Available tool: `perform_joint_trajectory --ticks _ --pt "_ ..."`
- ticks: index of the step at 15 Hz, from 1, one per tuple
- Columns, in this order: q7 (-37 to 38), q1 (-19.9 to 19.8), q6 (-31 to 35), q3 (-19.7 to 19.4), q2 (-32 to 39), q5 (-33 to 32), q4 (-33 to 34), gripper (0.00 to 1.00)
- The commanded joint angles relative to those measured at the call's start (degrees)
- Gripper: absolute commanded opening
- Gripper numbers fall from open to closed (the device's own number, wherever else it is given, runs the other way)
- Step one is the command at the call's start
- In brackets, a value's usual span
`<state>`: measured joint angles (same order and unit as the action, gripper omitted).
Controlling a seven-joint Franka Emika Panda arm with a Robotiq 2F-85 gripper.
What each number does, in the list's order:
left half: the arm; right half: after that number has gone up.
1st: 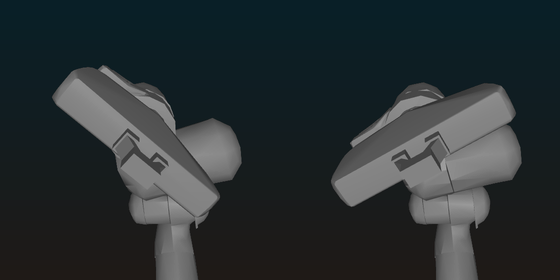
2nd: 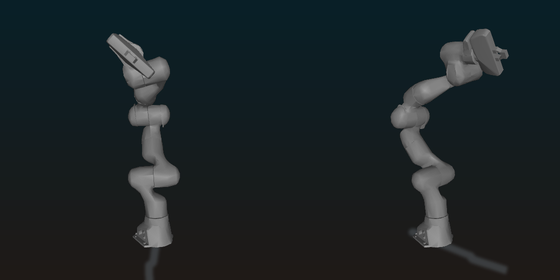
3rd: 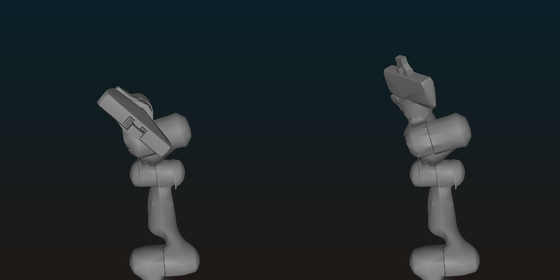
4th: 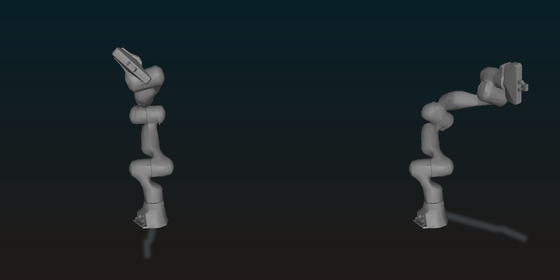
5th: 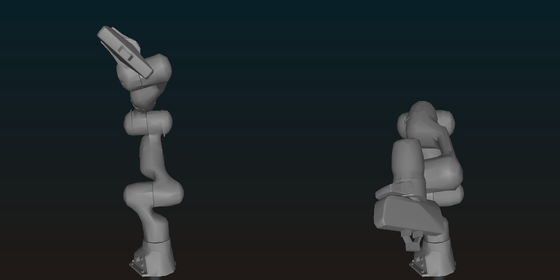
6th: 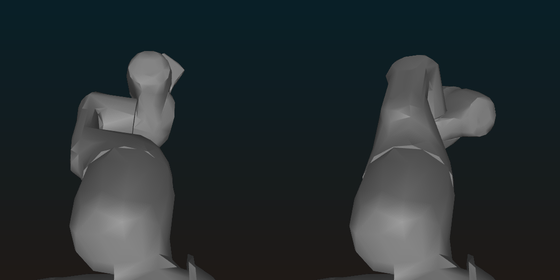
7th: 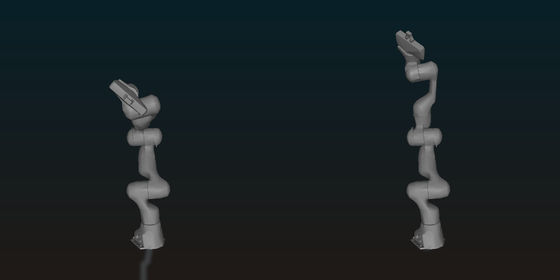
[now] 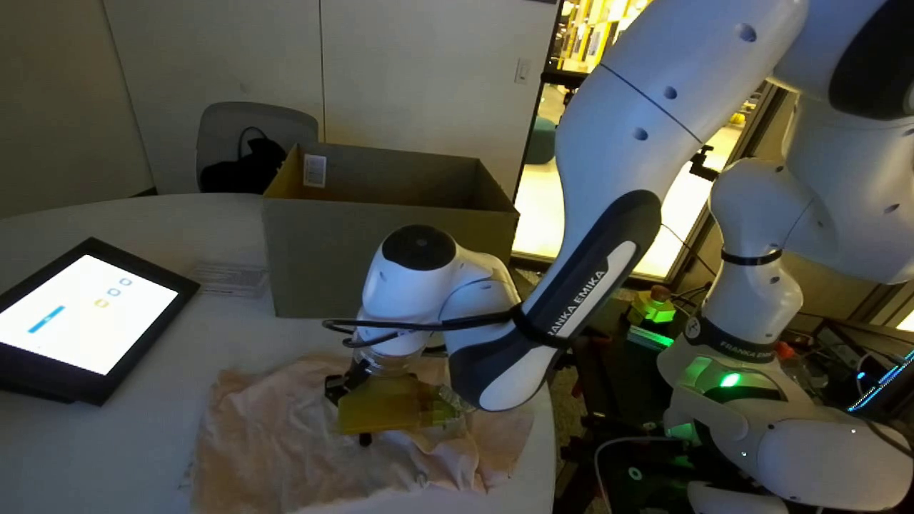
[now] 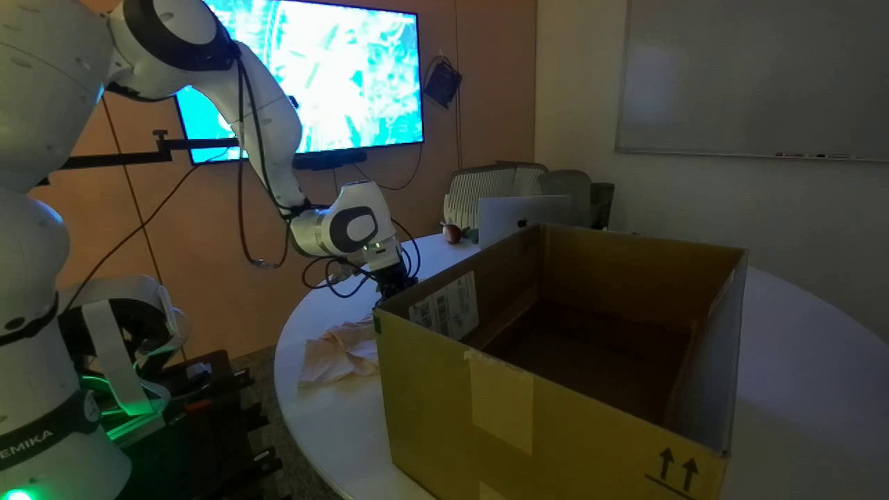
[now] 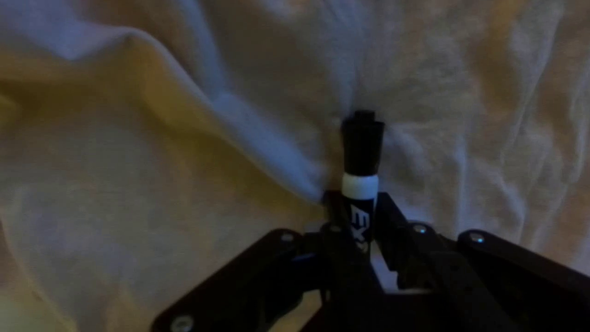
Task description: Put the black marker on the peach towel, fold the towel once and place it inside the brown box
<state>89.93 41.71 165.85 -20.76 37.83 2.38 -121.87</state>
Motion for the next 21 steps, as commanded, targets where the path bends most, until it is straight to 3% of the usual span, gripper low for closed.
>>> perform_joint_trajectory --ticks 1,8,11,16,21 --pt "2.4 0.4 0.6 -0.8 0.4 -1.8 -0.1 0.45" --pt "0.2 2.4 1.1 -0.6 -4.3 -5.0 -3.5 1.0" --pt "-5.3 1.2 2.3 2.7 -8.8 -8.5 -7.3 1.0" --pt "-10.9 2.6 4.0 6.2 -14.7 -14.2 -16.9 1.0" --pt "-8.3 6.7 3.2 6.4 -16.5 -14.7 -21.9 1.0"
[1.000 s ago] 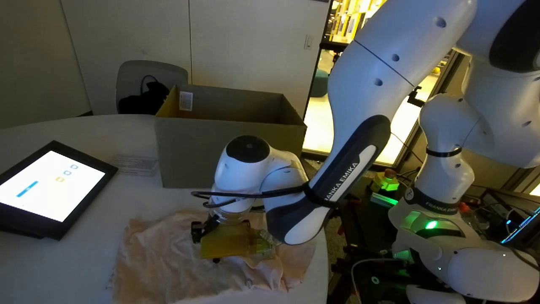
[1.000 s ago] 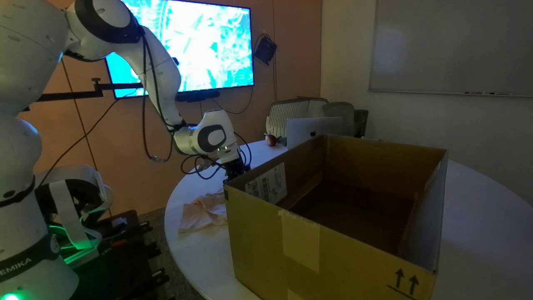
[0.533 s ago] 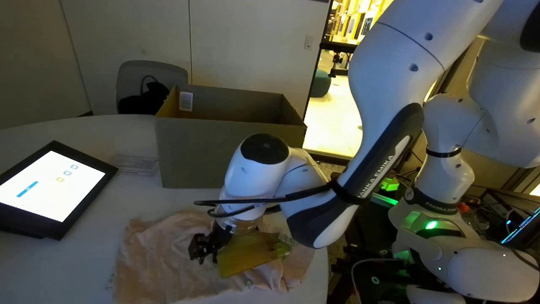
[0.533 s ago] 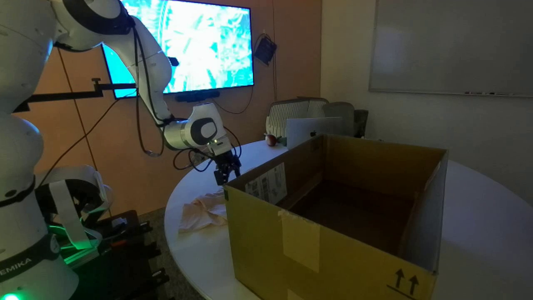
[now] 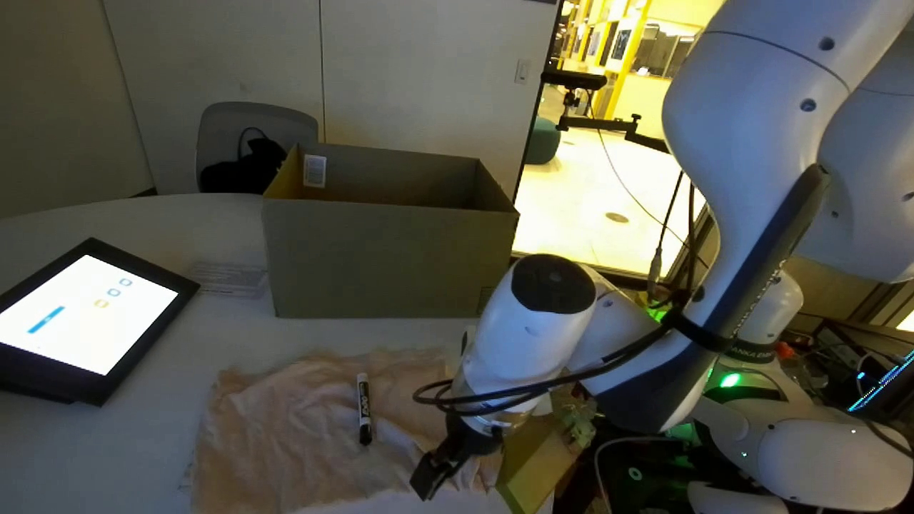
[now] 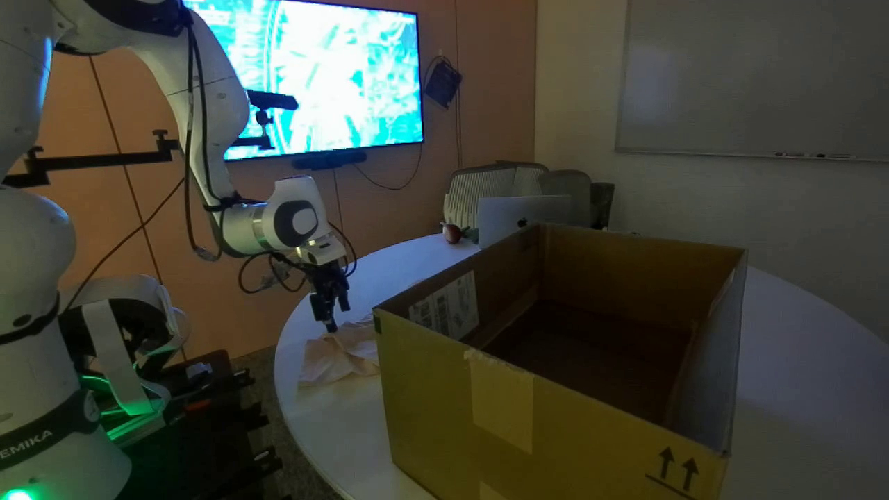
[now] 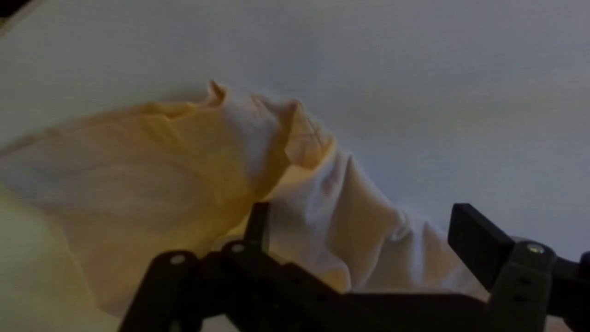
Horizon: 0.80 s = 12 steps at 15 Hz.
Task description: Put the black marker on the peach towel, fold the towel once and place it inside the brown box
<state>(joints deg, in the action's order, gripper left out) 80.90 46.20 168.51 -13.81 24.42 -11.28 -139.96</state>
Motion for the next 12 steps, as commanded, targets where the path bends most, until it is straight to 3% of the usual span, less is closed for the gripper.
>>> perform_joint_trajectory --ticks 1,4,8,12 --pt "1.2 3.2 0.1 -0.7 -3.1 -0.9 -4.0 1.0" --pt "3.4 6.3 -2.0 -1.7 -2.3 -1.1 -3.6 1.0" --pt "10.2 11.6 -4.9 -6.8 -0.4 -3.8 -2.4 1.0" --pt "16.3 13.0 -6.0 -9.8 -0.2 -7.4 -3.4 1.0"
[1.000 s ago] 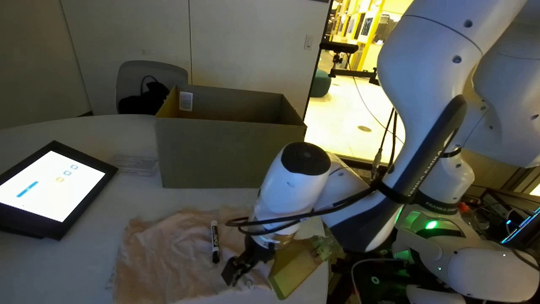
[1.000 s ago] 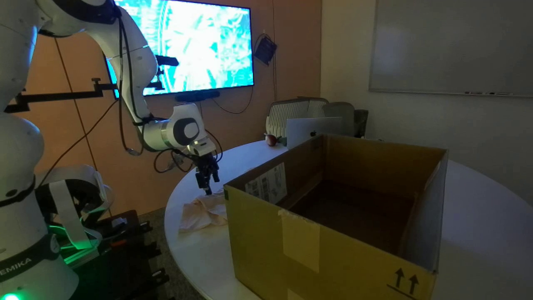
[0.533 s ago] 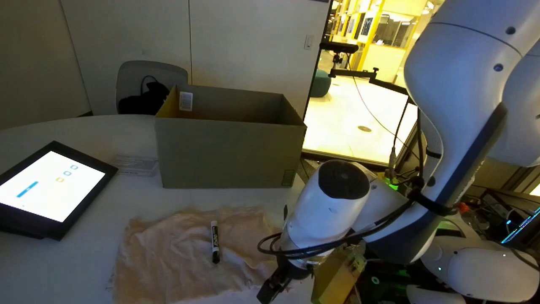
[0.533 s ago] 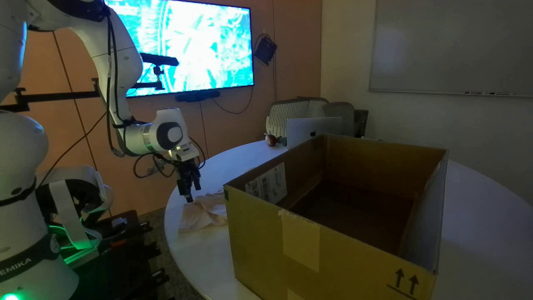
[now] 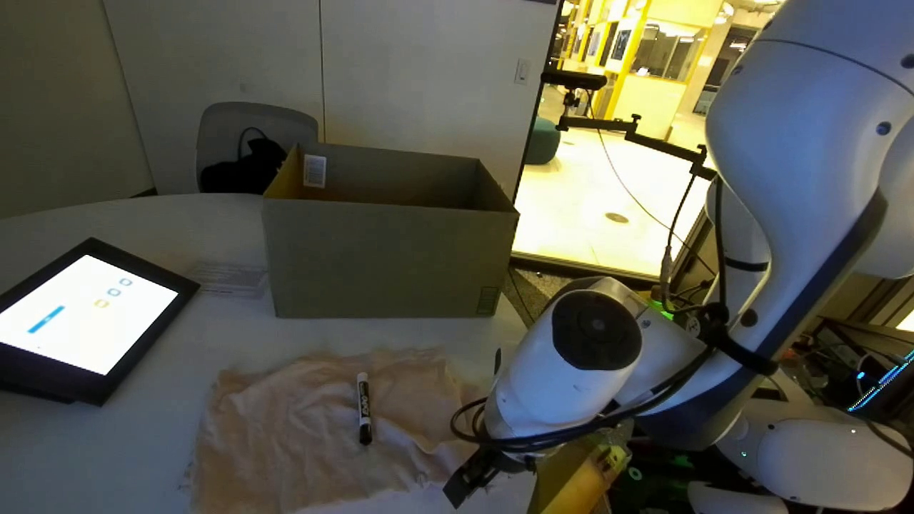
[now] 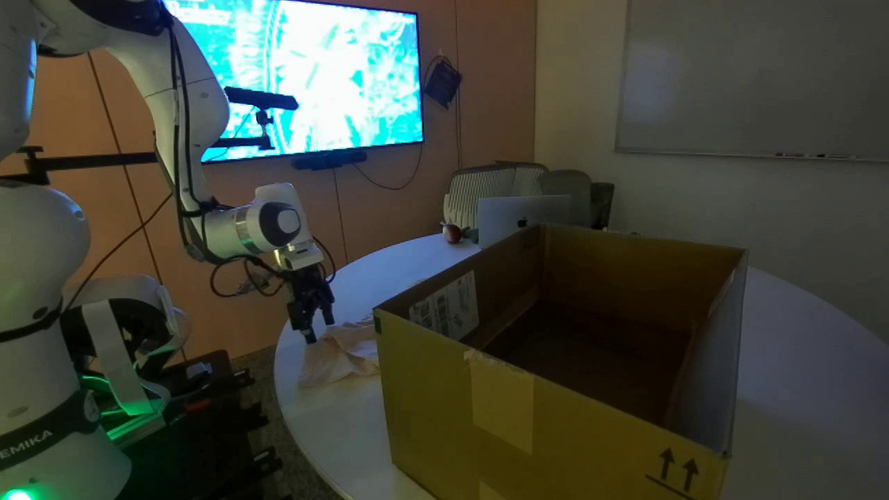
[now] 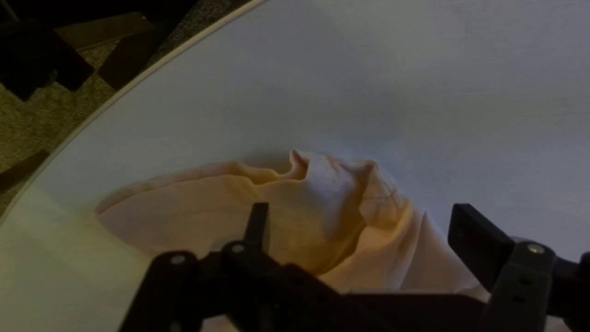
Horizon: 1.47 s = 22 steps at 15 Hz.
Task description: Put the black marker on the peach towel, fold the towel once and place it inside the brown box
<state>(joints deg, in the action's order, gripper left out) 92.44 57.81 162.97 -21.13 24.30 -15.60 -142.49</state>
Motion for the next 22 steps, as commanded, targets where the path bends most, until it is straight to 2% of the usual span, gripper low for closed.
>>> perform_joint_trajectory --ticks 1,5,12,13,15,16,20,22 --pt "5.5 0.9 -0.1 -2.6 0.1 -3.5 -1.2 1.0" --pt "6.2 -1.2 1.0 -2.3 1.5 -3.6 -2.2 1.0" --pt "2.1 -6.8 6.8 0.3 3.9 -1.5 -3.7 1.0" --pt "1.7 -7.2 7.8 0.2 4.1 -1.5 -4.1 0.96" --pt "0.4 -8.2 10.0 0.1 4.5 -0.8 -5.1 0.71" --pt "-0.3 -8.5 11.1 -0.1 4.7 -0.4 -5.6 0.69" --pt "-4.5 -9.8 15.1 -1.4 4.5 1.3 -8.2 0.34" --pt "-7.4 -10.1 17.2 -2.5 4.5 2.5 -9.3 0.2"
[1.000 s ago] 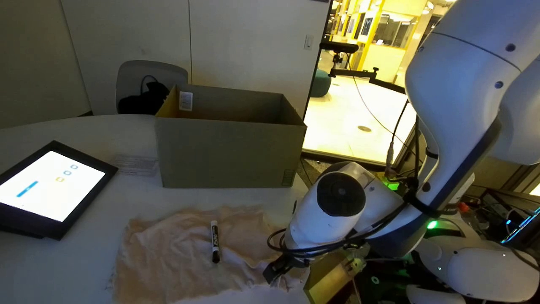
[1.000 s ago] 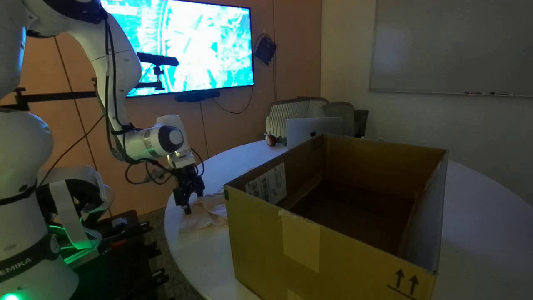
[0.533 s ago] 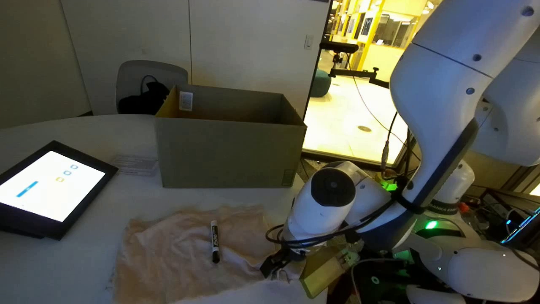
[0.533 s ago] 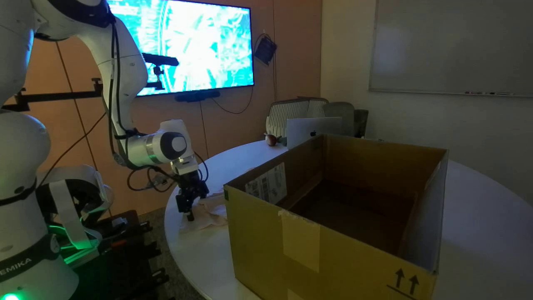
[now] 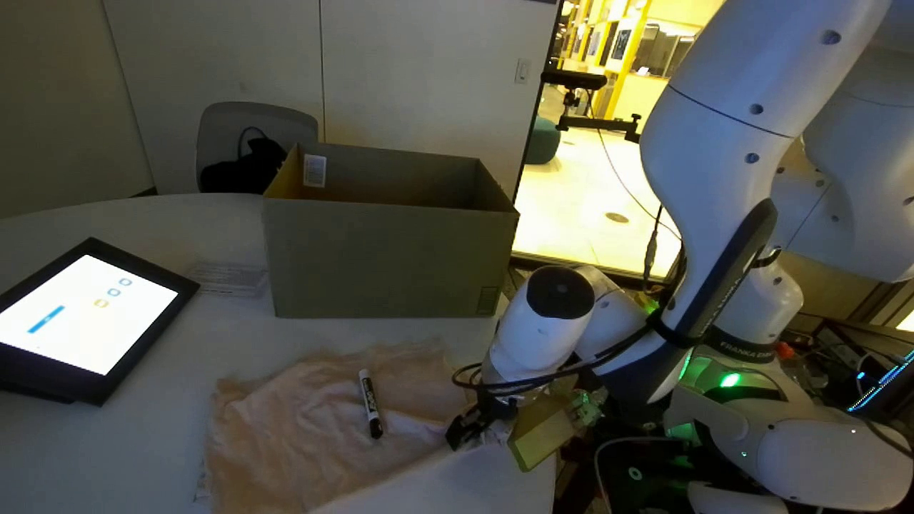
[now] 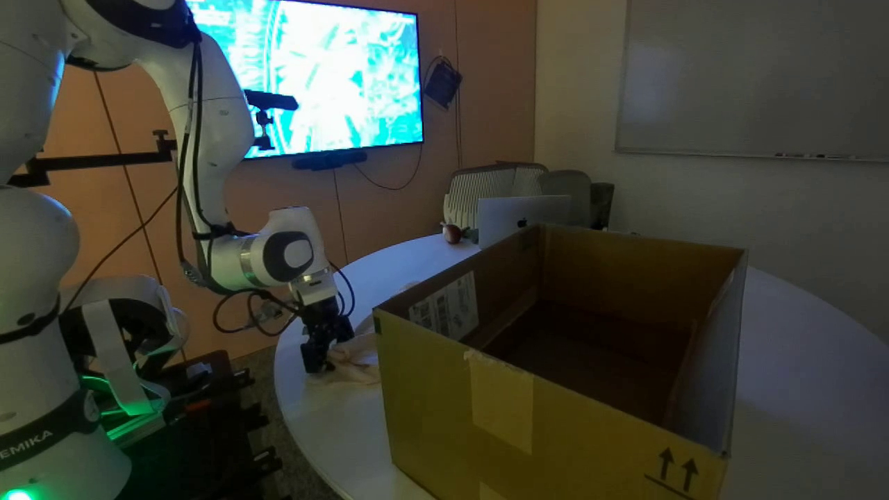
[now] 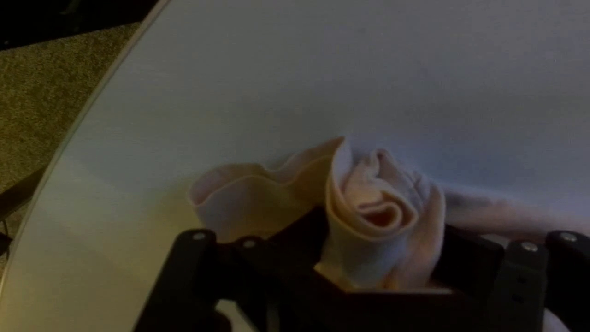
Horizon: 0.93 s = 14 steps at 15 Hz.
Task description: Put the black marker on the peach towel, fold the towel once and place it inside the brown box
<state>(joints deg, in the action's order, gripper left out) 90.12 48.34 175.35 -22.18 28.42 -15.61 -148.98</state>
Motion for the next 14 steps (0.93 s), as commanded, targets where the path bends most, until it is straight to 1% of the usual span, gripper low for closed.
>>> perform_joint_trajectory --ticks 1,3,5,6,9,10,11,12,13,14 --pt "-6.9 -0.6 5.9 -2.1 0.4 3.6 -3.3 0.18" --pt "-11.3 -0.3 7.9 -3.6 0.2 5.8 -3.7 0.13" --pt "-15.8 -0.3 9.4 -4.3 0.2 8.9 -3.1 0.17" --pt "-17.9 -0.3 10.0 -4.3 0.5 10.8 -2.6 0.16" --pt "-23.8 -1.4 10.4 -2.7 0.2 16.6 -0.6 0.19" --pt "-25.5 -1.0 10.0 -3.0 0.2 18.3 0.1 0.17" --pt "-27.0 -0.2 10.1 -3.6 0.0 20.0 0.8 0.18" --pt "-28.2 0.9 10.1 -4.6 0.1 21.5 1.5 0.16" --pt "-29.3 1.9 10.2 -5.4 0.2 22.8 2.2 0.17" --pt "-30.4 3.0 10.5 -6.4 0.4 24.0 3.0 0.15"
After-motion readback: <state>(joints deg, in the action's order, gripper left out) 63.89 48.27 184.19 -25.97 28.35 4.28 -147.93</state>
